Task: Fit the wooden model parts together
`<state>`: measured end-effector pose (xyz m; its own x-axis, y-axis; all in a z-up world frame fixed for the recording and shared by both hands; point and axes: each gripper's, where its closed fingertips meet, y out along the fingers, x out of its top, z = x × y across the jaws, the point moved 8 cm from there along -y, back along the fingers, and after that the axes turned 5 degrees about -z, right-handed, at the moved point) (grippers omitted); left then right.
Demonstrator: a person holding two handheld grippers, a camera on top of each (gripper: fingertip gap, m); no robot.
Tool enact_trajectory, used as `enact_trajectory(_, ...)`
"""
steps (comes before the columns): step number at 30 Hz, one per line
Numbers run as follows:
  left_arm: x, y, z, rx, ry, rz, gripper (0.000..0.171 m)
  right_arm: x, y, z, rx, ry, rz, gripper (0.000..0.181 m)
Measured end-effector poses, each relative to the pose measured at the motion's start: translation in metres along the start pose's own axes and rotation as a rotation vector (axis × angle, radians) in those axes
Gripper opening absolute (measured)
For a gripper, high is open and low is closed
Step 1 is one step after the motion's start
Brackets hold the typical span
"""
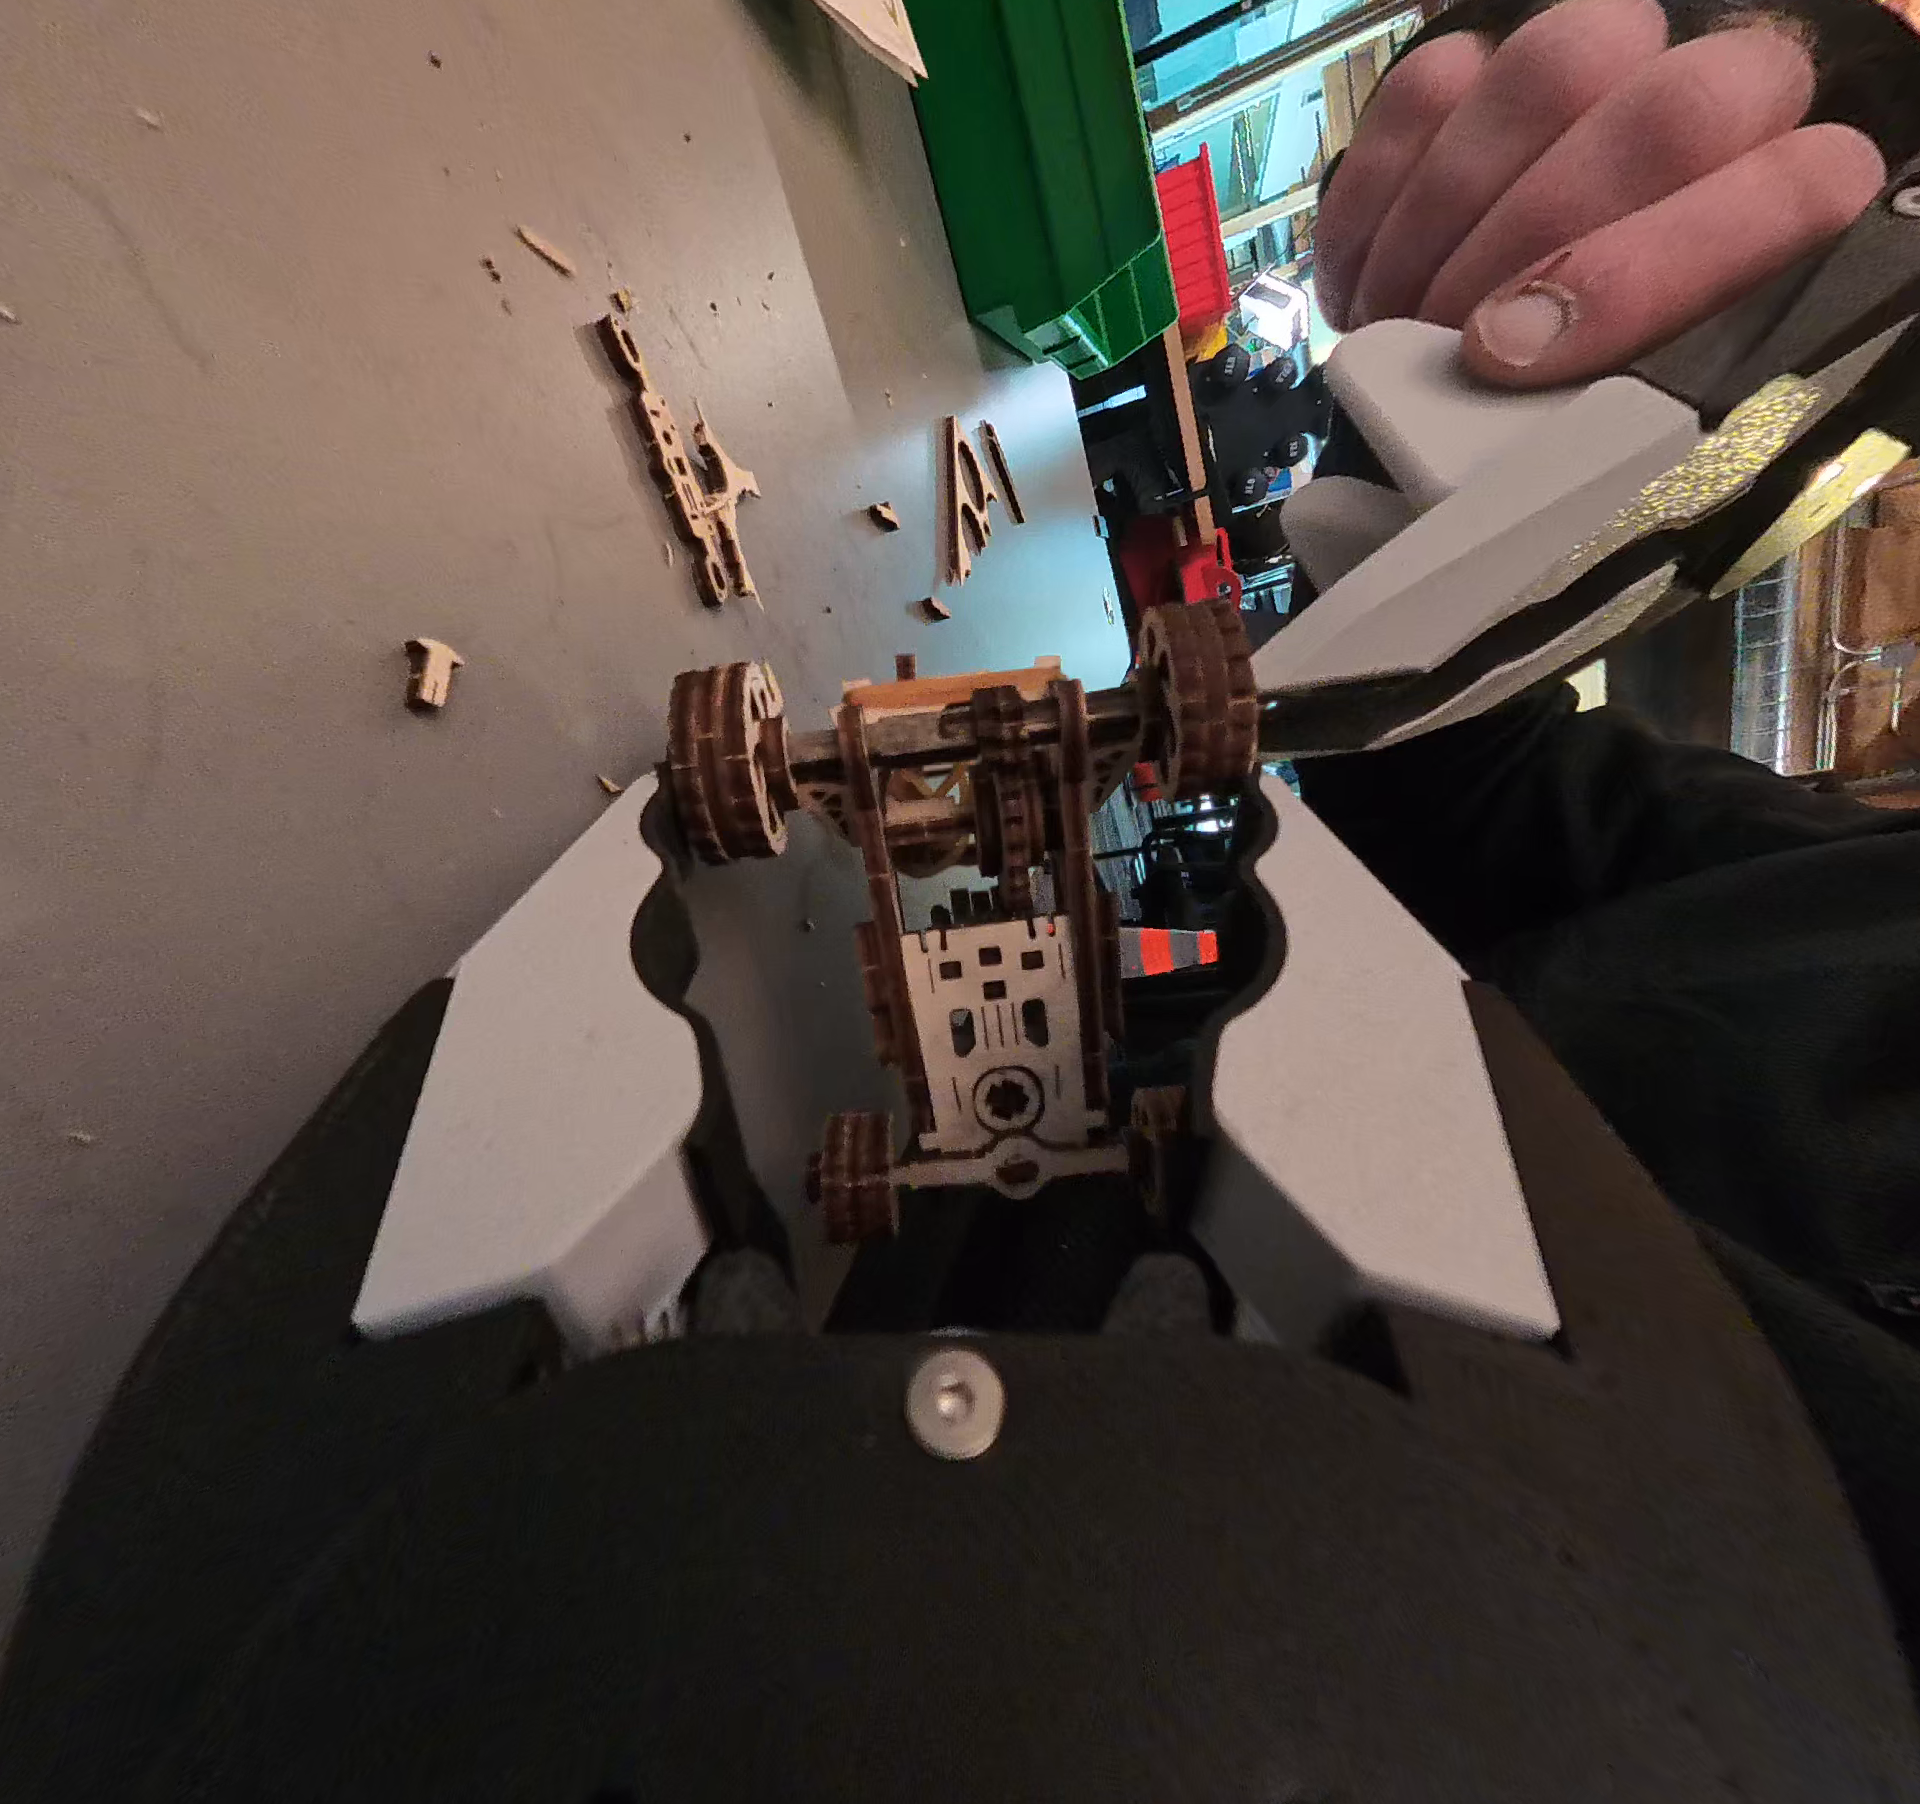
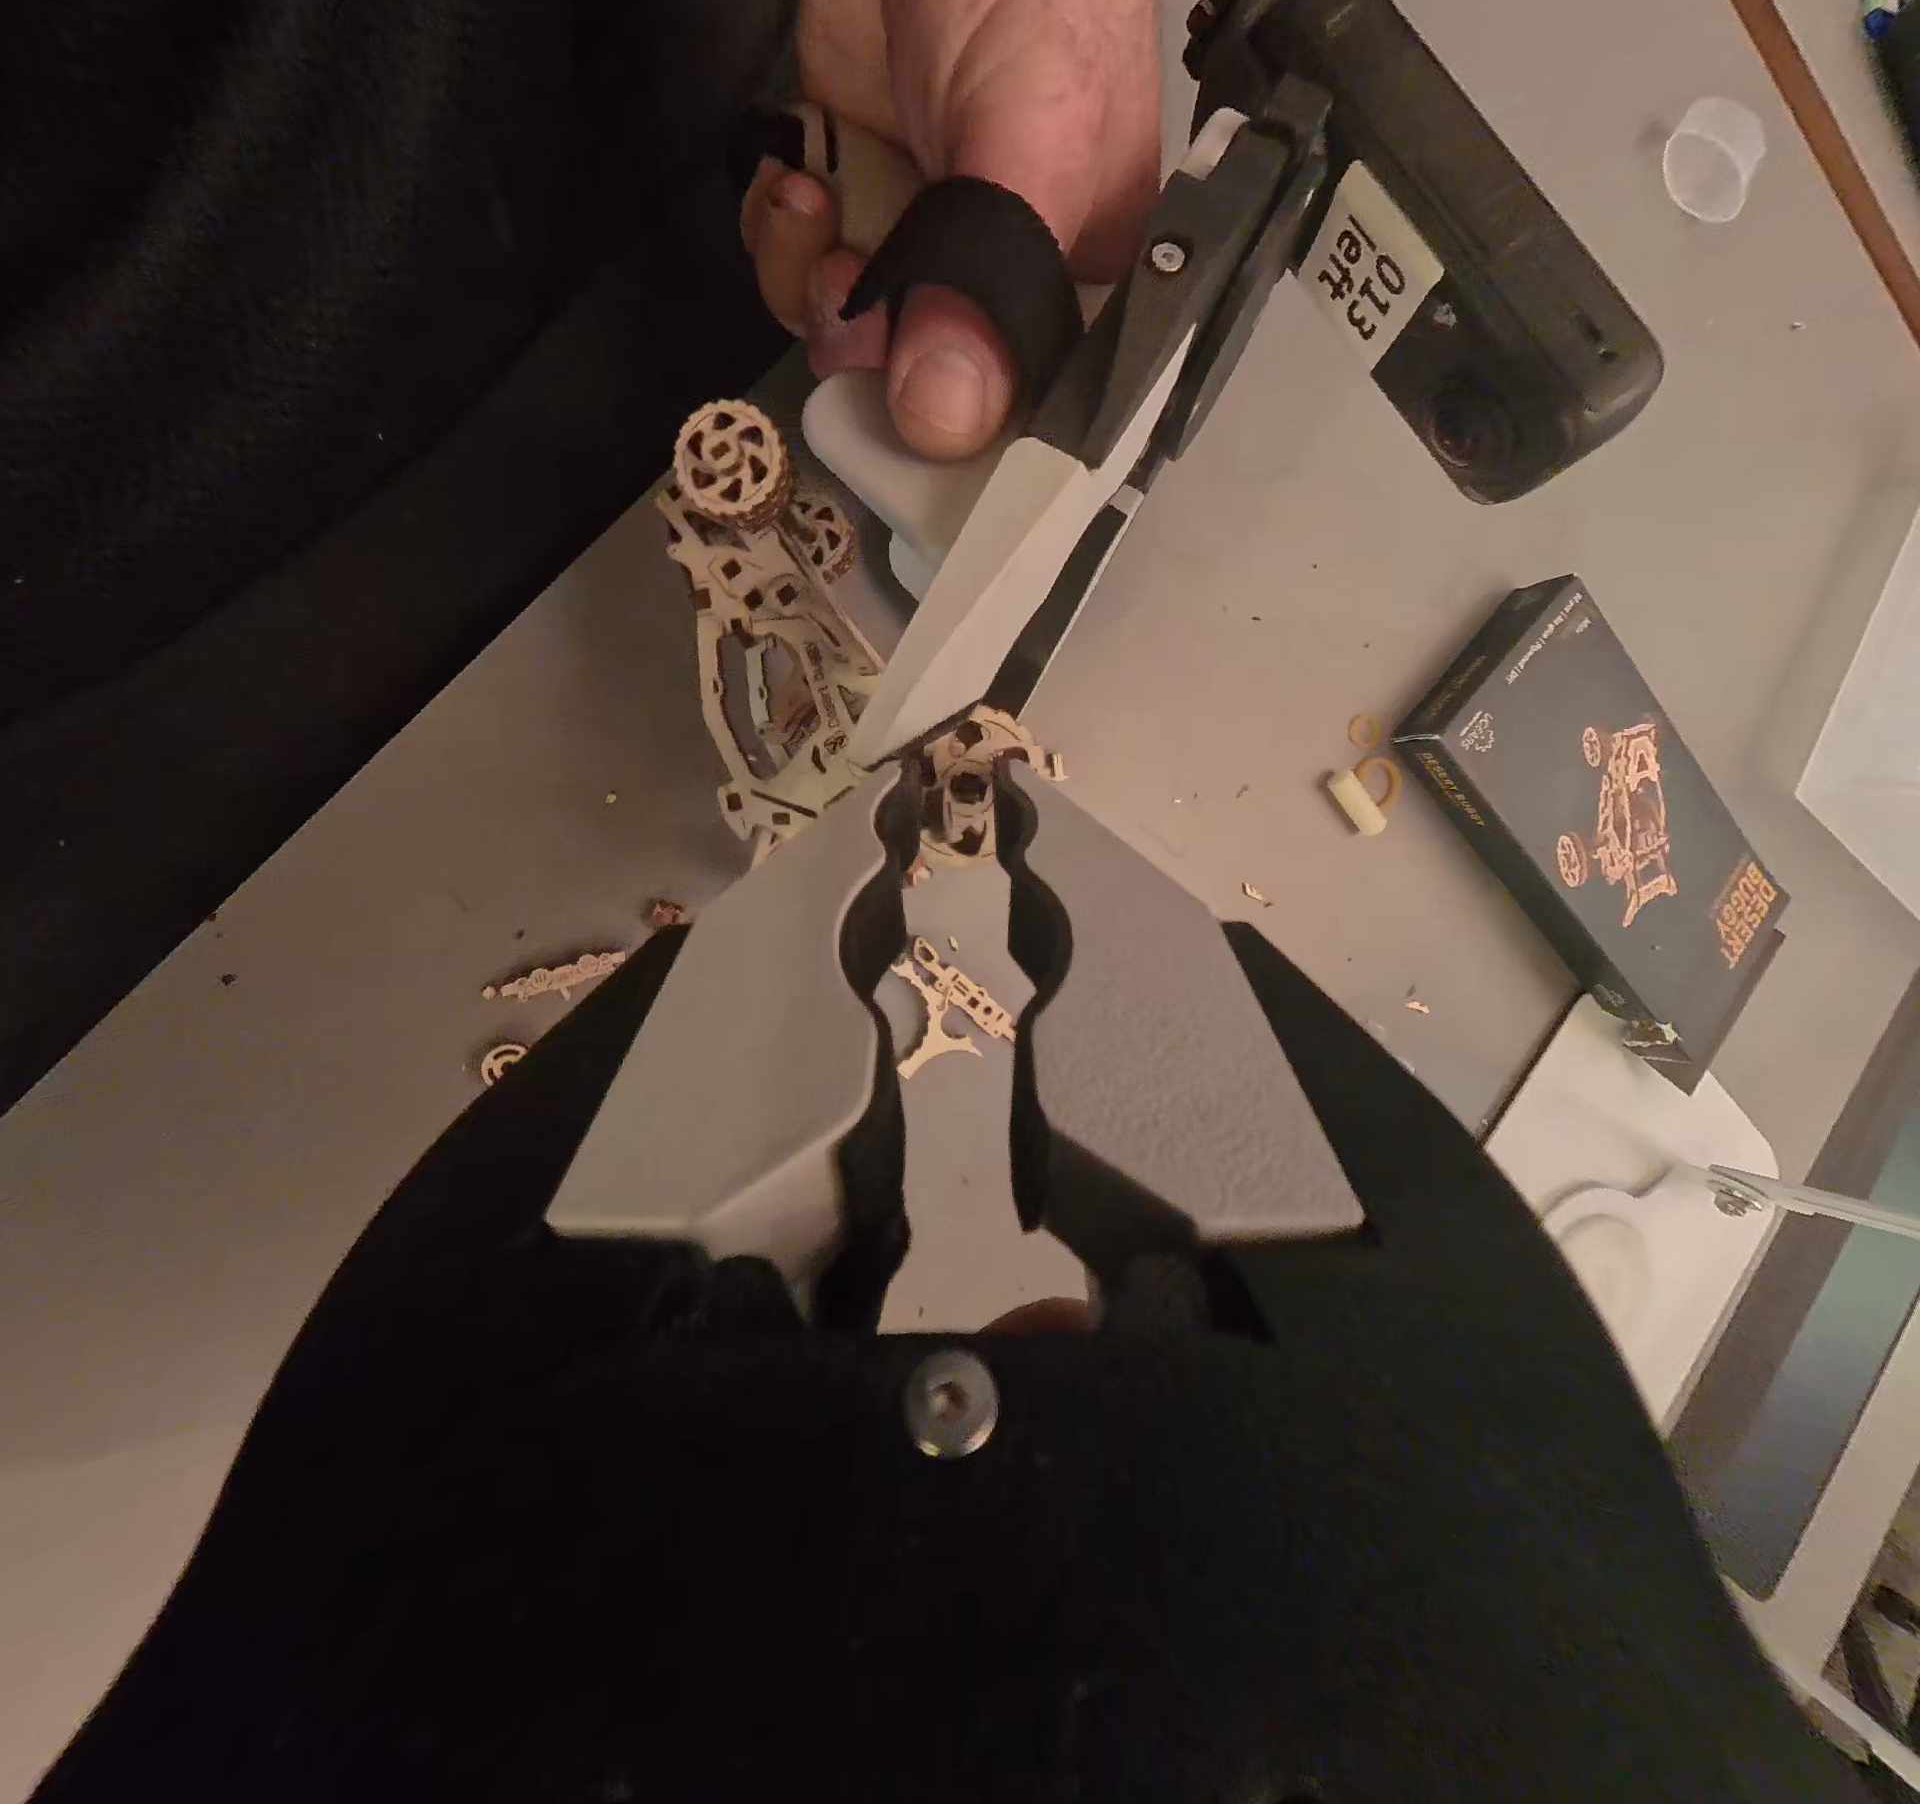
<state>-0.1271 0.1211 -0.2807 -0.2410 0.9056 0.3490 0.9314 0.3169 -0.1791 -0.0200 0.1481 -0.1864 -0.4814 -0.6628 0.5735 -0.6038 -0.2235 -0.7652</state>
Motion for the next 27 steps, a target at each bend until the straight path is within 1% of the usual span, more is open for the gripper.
enact_trajectory(3,0.001,-0.001,0.000,-0.007,-0.007,-0.008,0.100,-0.001,-0.002,-0.001,-0.009,0.010,-0.005,0.015)
enact_trajectory(6,0.001,-0.001,0.000,-0.009,-0.012,-0.014,0.100,-0.003,-0.004,-0.002,-0.018,0.042,-0.024,0.014)
enact_trajectory(8,0.002,-0.003,0.001,0.004,-0.001,-0.016,0.101,-0.009,-0.010,-0.005,-0.053,0.116,-0.029,0.014)
enact_trajectory(11,0.006,-0.008,0.004,0.031,0.014,-0.036,0.100,-0.022,-0.026,0.002,-0.107,0.265,-0.068,0.014)
enact_trajectory(13,0.008,-0.011,0.006,0.050,0.022,-0.047,0.100,-0.034,-0.035,0.013,-0.135,0.379,-0.083,0.014)
enact_trajectory(15,0.011,-0.015,0.008,0.075,0.035,-0.060,0.100,-0.046,-0.035,0.030,-0.153,0.460,-0.067,0.013)
enact_trajectory(18,0.014,-0.019,0.009,0.100,0.054,-0.073,0.100,-0.061,-0.027,0.051,-0.190,0.601,-0.074,0.012)
enact_trajectory(20,0.015,-0.022,0.010,0.111,0.065,-0.079,0.100,-0.068,-0.015,0.056,-0.226,0.682,-0.081,0.013)
enact_trajectory(22,0.016,-0.023,0.011,0.117,0.070,-0.095,0.100,-0.073,0.001,0.057,-0.240,0.682,-0.050,0.014)
enact_trajectory(24,0.015,-0.023,0.011,0.114,0.070,-0.095,0.100,-0.080,0.013,0.056,-0.289,0.649,-0.004,0.011)
enact_trajectory(27,0.014,-0.022,0.010,0.130,0.091,-0.086,0.100,-0.091,0.019,0.055,-0.312,0.702,-0.003,0.014)
